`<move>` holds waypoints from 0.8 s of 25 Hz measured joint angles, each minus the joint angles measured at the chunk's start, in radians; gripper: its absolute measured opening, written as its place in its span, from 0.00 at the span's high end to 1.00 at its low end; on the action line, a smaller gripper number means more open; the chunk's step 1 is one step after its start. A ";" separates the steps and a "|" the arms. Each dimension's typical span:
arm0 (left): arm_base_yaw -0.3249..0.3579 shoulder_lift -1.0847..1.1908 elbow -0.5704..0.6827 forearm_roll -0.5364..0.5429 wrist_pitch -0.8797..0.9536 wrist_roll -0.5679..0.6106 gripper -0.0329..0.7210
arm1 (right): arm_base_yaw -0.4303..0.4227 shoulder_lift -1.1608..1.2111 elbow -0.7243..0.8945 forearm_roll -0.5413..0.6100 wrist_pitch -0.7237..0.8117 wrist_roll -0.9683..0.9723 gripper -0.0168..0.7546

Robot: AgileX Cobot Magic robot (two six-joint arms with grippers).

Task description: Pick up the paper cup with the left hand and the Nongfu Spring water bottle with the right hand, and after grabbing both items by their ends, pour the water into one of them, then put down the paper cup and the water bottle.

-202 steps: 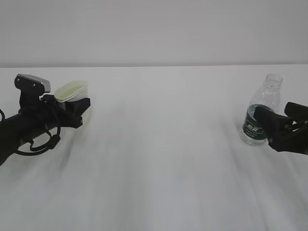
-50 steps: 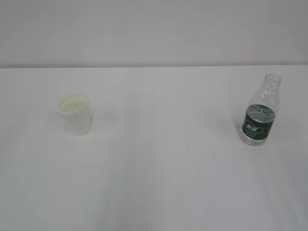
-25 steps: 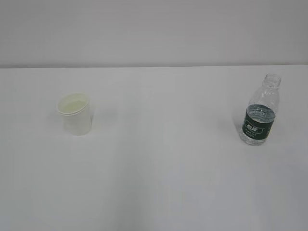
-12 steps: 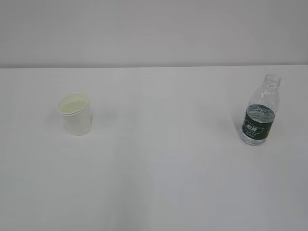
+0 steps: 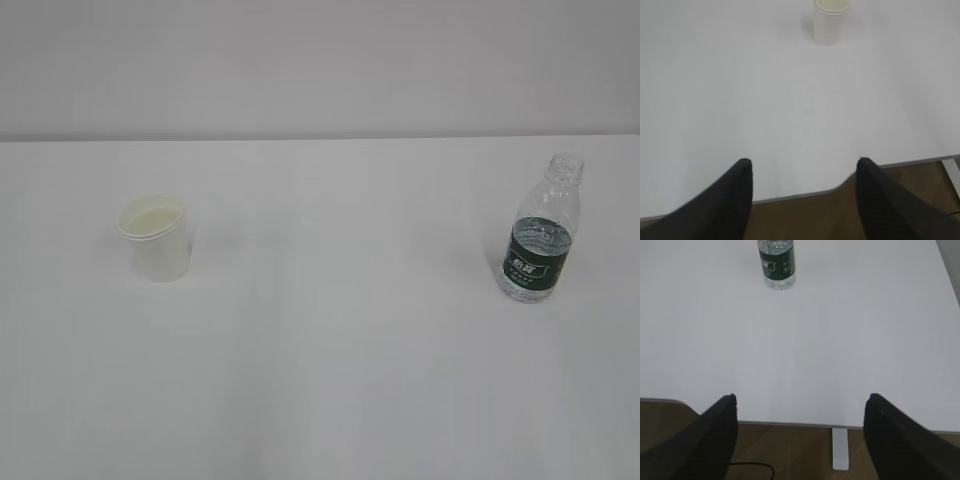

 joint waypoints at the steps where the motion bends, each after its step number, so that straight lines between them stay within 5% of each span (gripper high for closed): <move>1: 0.000 0.000 0.002 0.006 -0.005 0.002 0.34 | 0.000 0.000 0.011 -0.002 0.000 0.002 0.22; 20: 0.000 0.000 0.038 0.053 -0.121 0.002 0.34 | 0.000 0.000 0.075 0.001 -0.119 0.057 0.22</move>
